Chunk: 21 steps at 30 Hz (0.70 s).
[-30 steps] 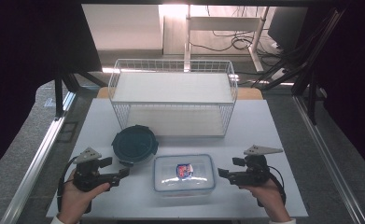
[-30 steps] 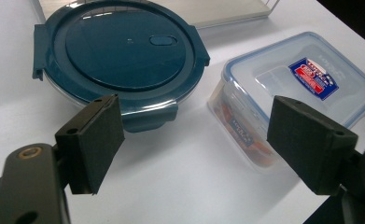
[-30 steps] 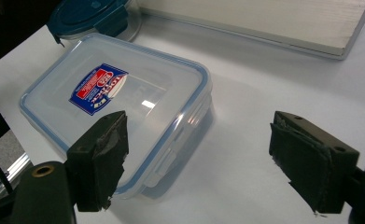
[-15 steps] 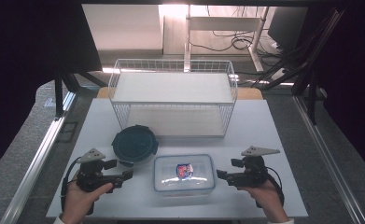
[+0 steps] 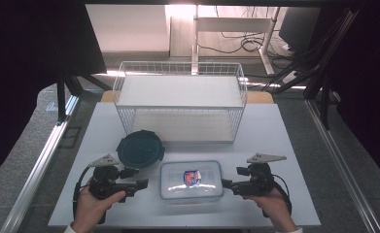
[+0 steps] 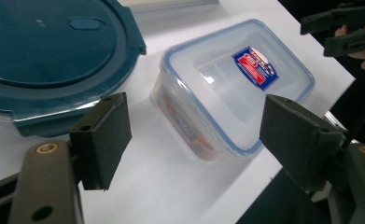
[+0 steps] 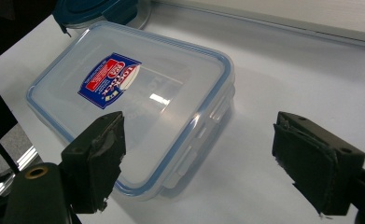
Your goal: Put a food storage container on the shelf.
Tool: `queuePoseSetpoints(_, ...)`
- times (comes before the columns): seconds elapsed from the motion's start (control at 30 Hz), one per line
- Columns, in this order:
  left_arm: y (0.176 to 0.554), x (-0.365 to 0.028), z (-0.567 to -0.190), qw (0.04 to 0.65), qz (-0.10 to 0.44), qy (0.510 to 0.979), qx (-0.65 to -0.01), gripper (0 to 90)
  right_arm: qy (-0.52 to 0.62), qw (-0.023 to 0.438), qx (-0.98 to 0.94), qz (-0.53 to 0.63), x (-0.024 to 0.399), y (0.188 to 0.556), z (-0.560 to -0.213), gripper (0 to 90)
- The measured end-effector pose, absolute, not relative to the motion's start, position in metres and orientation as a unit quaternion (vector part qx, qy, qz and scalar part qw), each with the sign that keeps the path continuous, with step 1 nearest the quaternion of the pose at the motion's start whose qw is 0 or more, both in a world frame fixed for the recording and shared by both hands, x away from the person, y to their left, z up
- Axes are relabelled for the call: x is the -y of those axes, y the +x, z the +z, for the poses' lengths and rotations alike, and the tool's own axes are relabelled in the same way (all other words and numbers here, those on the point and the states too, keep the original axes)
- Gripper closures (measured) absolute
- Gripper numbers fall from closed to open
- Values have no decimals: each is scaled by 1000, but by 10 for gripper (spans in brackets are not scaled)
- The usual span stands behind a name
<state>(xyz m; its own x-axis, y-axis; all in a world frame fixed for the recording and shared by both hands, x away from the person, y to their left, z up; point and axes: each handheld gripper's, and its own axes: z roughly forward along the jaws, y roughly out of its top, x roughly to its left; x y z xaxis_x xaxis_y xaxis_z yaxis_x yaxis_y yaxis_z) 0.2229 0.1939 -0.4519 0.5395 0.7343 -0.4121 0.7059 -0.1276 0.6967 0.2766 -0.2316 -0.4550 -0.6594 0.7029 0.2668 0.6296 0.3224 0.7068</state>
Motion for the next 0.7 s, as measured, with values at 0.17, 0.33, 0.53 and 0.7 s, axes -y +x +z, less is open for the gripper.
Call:
queuePoseSetpoints(0.17, 224, -192, -454, 446, 15, 753, -484, 218, 412, 49, -811, 412, 232, 277, -455, 171)
queuePoseSetpoints(0.33, 223, -187, -454, 444, 24, 754, -484, 158, 412, 48, -810, 414, 230, 276, -455, 171)
queuePoseSetpoints(0.53, 223, -171, -456, 445, 7, 748, -492, 110, 417, 32, -804, 422, 228, 276, -454, 150)
queuePoseSetpoints(0.7, 229, -154, -462, 440, -18, 745, -500, 106, 425, 6, -798, 427, 226, 278, -459, 130)
